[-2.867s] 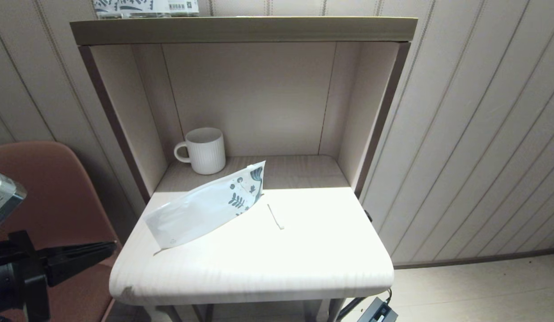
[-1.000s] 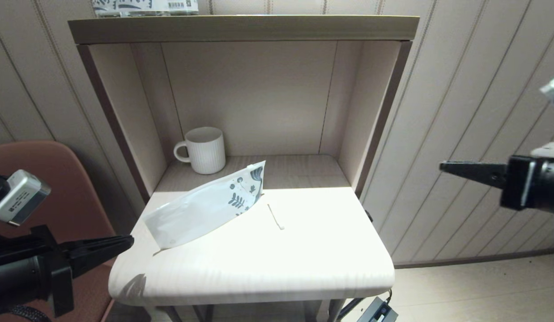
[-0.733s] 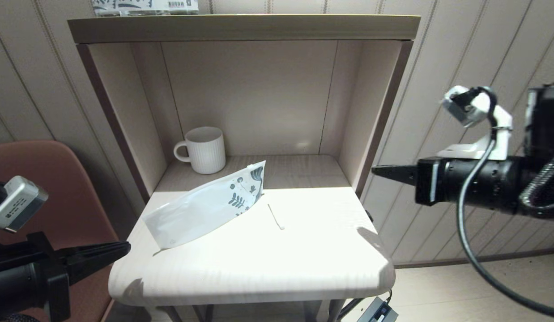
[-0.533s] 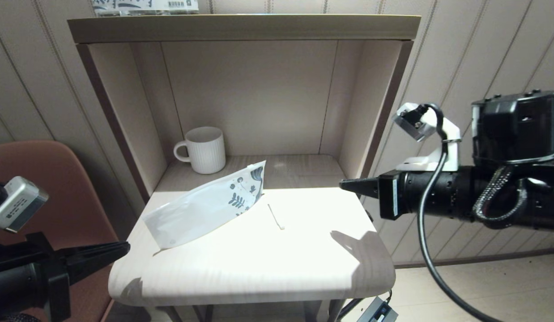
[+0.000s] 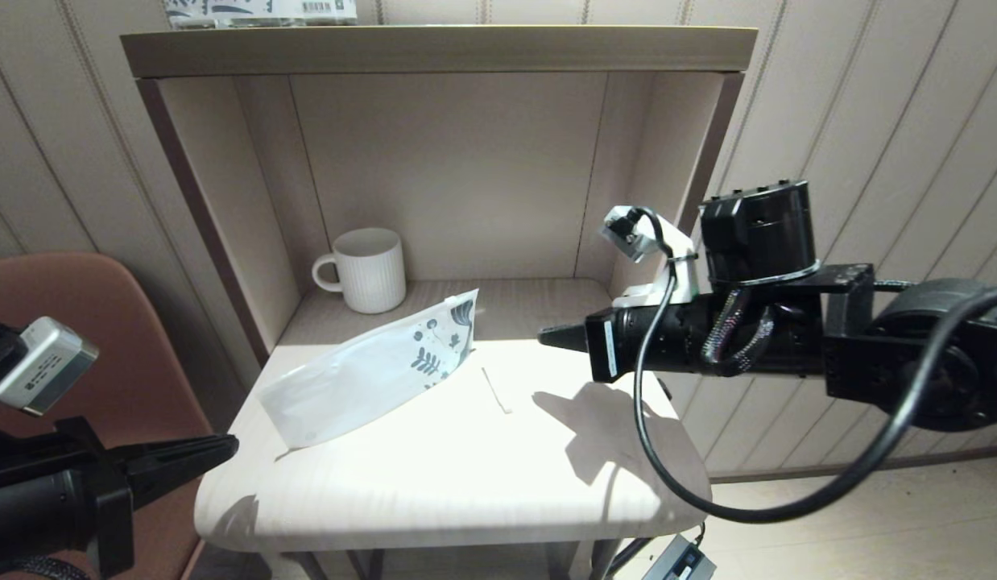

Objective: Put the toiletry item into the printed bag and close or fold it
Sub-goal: Pick up the storage bag

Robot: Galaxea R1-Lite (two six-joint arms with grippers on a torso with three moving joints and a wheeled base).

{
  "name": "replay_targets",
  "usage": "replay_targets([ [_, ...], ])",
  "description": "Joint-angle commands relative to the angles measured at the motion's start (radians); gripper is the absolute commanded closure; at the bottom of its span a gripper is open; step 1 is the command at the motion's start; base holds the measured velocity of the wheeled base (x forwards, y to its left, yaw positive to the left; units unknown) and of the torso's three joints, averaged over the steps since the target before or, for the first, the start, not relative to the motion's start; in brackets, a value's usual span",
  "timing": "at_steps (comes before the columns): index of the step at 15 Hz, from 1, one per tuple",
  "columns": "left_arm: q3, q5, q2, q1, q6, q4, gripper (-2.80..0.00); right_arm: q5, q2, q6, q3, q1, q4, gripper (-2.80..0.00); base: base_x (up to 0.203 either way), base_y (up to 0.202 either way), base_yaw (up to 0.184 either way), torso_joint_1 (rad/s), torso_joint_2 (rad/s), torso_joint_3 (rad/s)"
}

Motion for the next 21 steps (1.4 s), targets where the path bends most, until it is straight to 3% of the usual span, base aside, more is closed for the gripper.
replay_targets([
  [1,0.005,-0.002,-0.001,0.000,0.001,0.002,0.00,0.010,0.090,-0.006,-0.065,0.014,-0.007,0.00,0.000,0.000,0.000,0.000,0.00,0.000],
  [5,0.015,-0.001,0.002,0.000,0.000,-0.001,0.00,0.014,0.183,-0.024,-0.162,0.018,-0.006,0.00,0.000,0.000,0.000,0.000,0.00,0.000],
  [11,0.028,0.002,0.001,0.000,-0.001,-0.008,0.00,0.015,0.176,-0.025,-0.156,0.018,0.001,0.00,0.000,0.000,0.000,0.000,0.00,0.000],
  [12,0.025,0.001,0.001,0.000,0.001,-0.008,0.00,0.011,0.173,-0.024,-0.159,0.018,0.001,-2.80,0.000,0.000,0.000,0.000,0.00,0.000],
  [16,0.019,-0.004,0.007,0.000,0.001,-0.007,0.00,0.040,0.201,-0.073,-0.223,0.017,0.002,-2.80,0.000,0.000,0.000,0.000,0.00,0.000],
  [21,0.032,-0.003,0.011,0.000,0.002,-0.010,0.00,0.078,0.359,-0.079,-0.450,0.022,0.063,-2.80,0.000,0.000,0.000,0.000,0.00,0.000],
])
